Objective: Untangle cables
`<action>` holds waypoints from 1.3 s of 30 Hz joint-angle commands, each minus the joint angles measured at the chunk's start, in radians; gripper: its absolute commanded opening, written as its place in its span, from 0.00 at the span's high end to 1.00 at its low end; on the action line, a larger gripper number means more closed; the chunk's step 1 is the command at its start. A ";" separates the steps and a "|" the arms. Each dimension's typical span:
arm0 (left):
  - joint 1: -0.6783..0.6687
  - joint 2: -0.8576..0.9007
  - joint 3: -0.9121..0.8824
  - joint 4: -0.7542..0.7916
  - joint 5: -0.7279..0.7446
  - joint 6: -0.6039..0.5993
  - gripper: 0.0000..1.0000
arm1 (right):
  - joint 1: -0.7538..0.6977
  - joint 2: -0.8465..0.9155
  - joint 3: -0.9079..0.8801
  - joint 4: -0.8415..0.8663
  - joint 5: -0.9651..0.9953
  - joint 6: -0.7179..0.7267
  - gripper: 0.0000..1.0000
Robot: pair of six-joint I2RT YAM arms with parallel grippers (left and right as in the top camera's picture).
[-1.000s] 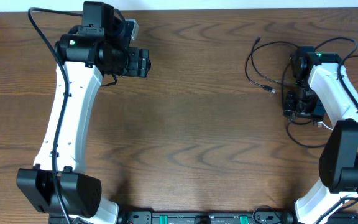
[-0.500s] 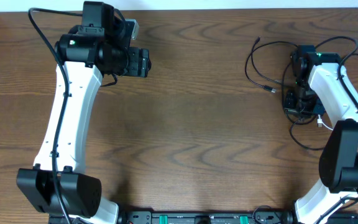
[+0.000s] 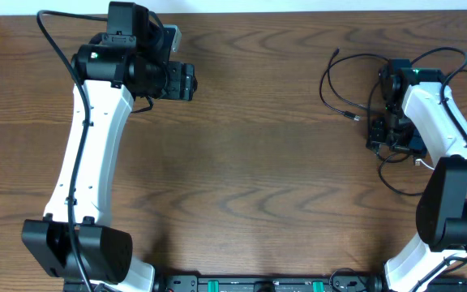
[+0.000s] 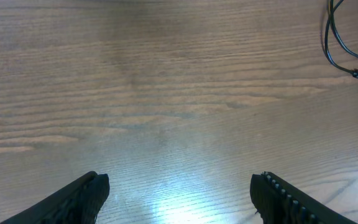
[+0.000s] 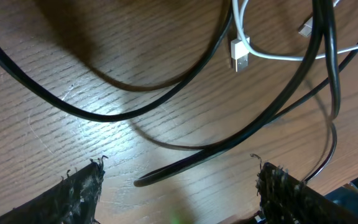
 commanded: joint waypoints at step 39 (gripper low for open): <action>0.002 -0.025 0.009 0.001 0.015 0.006 0.21 | -0.016 -0.006 0.000 0.148 -0.116 -0.070 0.99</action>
